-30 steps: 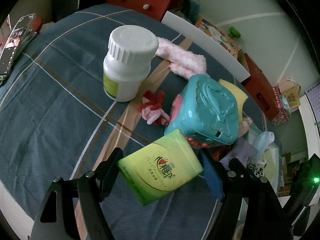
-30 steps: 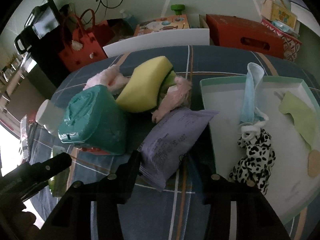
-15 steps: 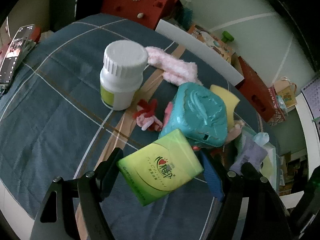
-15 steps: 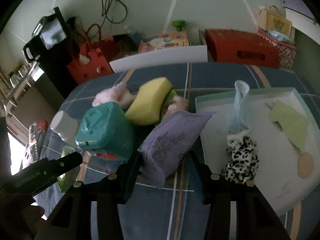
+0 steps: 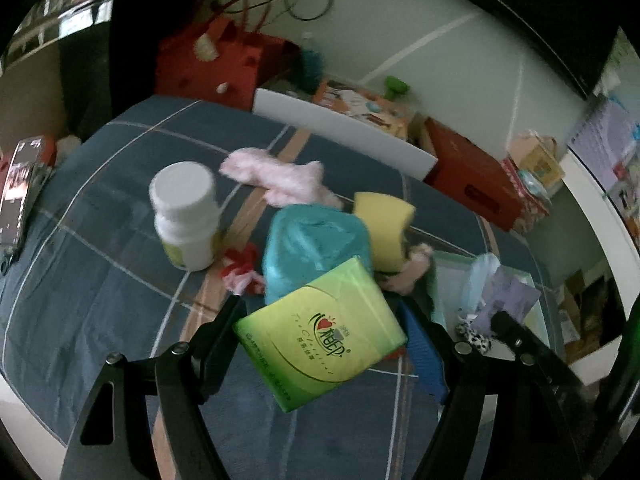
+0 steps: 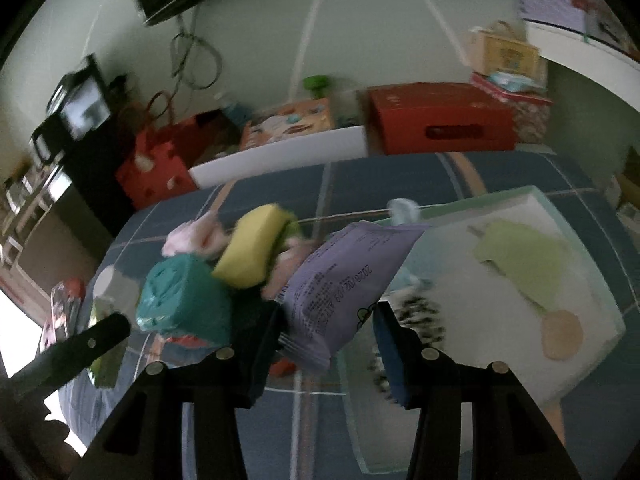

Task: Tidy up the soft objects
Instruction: 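Carry both packs into the white tray and open both tools, then withdraw both tools from the tray toward the red tape roll and pill bottle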

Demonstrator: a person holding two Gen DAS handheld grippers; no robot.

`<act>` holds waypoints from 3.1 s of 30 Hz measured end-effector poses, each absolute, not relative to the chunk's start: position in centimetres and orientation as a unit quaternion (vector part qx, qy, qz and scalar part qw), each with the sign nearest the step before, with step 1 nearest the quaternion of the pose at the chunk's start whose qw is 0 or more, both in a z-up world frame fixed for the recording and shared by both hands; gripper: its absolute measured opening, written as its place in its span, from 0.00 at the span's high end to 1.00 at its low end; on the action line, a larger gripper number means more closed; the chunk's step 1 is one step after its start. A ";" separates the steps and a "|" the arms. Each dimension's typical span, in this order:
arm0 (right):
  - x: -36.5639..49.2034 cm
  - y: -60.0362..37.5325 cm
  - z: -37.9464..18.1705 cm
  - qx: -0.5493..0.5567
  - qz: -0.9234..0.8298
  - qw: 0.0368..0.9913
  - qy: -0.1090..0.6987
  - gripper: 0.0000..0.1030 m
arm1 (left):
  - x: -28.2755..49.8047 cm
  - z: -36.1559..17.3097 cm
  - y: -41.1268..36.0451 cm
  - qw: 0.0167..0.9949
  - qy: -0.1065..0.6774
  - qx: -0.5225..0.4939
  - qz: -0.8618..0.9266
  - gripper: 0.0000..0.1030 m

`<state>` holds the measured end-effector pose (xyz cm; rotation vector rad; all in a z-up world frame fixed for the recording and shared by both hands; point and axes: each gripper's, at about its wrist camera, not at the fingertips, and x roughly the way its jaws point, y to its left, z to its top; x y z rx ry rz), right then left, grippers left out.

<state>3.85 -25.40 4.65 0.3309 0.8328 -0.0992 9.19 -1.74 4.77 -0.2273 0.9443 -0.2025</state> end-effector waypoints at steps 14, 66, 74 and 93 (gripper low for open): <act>2.3 -34.8 4.2 0.217 -0.159 0.881 0.389 0.51 | 9.1 6.2 -10.3 0.877 0.450 -0.027 -0.168 0.24; 2.6 -40.1 1.2 0.225 -0.213 0.856 0.415 0.18 | 15.1 1.2 -22.3 0.860 0.452 0.030 -0.236 0.10; 2.3 -39.9 1.2 0.210 -0.233 0.852 0.420 0.00 | 15.0 2.6 -19.8 0.872 0.461 0.051 -0.157 0.10; 3.3 -36.5 2.9 0.190 -0.191 0.874 0.405 0.00 | 13.6 4.2 -14.1 0.872 0.475 0.010 -0.120 0.10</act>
